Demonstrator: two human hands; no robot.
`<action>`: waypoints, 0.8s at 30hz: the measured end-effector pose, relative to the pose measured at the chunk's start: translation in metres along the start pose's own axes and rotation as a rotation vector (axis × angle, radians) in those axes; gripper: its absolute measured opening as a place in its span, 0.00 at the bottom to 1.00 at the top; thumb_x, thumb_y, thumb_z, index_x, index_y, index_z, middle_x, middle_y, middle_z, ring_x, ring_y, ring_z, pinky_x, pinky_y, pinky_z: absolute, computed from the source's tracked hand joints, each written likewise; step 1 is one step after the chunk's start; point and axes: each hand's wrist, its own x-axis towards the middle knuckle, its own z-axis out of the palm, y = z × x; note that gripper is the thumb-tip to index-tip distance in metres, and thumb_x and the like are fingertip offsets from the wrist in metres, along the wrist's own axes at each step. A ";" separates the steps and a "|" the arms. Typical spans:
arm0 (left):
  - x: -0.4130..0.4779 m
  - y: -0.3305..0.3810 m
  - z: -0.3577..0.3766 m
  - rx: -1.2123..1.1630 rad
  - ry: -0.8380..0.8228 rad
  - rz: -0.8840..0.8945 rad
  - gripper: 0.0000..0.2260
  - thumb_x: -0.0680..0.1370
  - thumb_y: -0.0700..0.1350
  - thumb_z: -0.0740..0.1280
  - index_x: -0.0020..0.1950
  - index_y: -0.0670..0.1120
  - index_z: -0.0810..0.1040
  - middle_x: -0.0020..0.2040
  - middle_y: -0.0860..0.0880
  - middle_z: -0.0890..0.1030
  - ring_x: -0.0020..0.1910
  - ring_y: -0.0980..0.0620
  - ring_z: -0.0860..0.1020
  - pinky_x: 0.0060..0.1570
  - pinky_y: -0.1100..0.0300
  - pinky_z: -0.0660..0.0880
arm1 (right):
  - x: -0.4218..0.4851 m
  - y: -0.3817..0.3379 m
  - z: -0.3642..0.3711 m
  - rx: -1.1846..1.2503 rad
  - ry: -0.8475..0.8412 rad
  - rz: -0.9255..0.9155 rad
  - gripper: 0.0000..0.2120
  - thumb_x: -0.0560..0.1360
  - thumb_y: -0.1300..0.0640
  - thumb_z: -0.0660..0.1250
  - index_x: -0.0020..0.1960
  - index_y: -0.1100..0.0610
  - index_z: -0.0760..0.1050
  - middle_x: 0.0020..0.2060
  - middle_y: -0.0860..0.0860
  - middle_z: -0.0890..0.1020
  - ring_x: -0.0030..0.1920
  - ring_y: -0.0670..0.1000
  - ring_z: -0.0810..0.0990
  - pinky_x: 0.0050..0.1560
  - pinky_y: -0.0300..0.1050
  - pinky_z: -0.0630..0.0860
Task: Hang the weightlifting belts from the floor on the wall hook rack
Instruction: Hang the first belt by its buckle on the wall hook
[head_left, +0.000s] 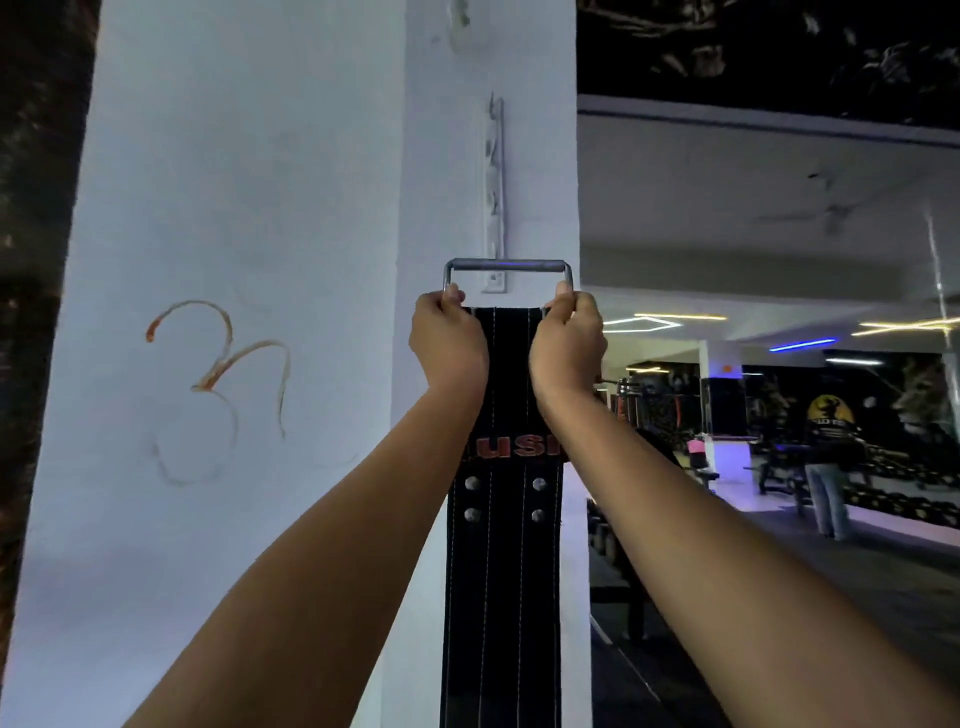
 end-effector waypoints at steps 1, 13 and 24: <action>0.011 -0.004 0.009 0.004 0.006 0.021 0.15 0.82 0.45 0.52 0.59 0.39 0.75 0.56 0.44 0.79 0.45 0.53 0.71 0.36 0.69 0.61 | 0.012 0.004 0.008 0.005 -0.007 -0.008 0.19 0.81 0.51 0.51 0.53 0.63 0.74 0.40 0.52 0.75 0.45 0.57 0.77 0.41 0.45 0.66; 0.135 -0.047 0.091 0.040 0.085 0.102 0.15 0.82 0.44 0.54 0.56 0.37 0.76 0.55 0.40 0.80 0.53 0.44 0.77 0.46 0.59 0.68 | 0.135 0.046 0.091 0.070 -0.064 -0.024 0.19 0.81 0.50 0.52 0.52 0.62 0.75 0.44 0.57 0.79 0.44 0.56 0.73 0.42 0.46 0.66; 0.150 -0.086 0.093 0.061 0.124 0.110 0.13 0.80 0.47 0.58 0.48 0.41 0.79 0.43 0.41 0.81 0.49 0.39 0.80 0.53 0.45 0.77 | 0.141 0.082 0.103 0.144 -0.054 -0.011 0.16 0.80 0.54 0.56 0.61 0.56 0.77 0.56 0.56 0.82 0.58 0.58 0.78 0.47 0.41 0.67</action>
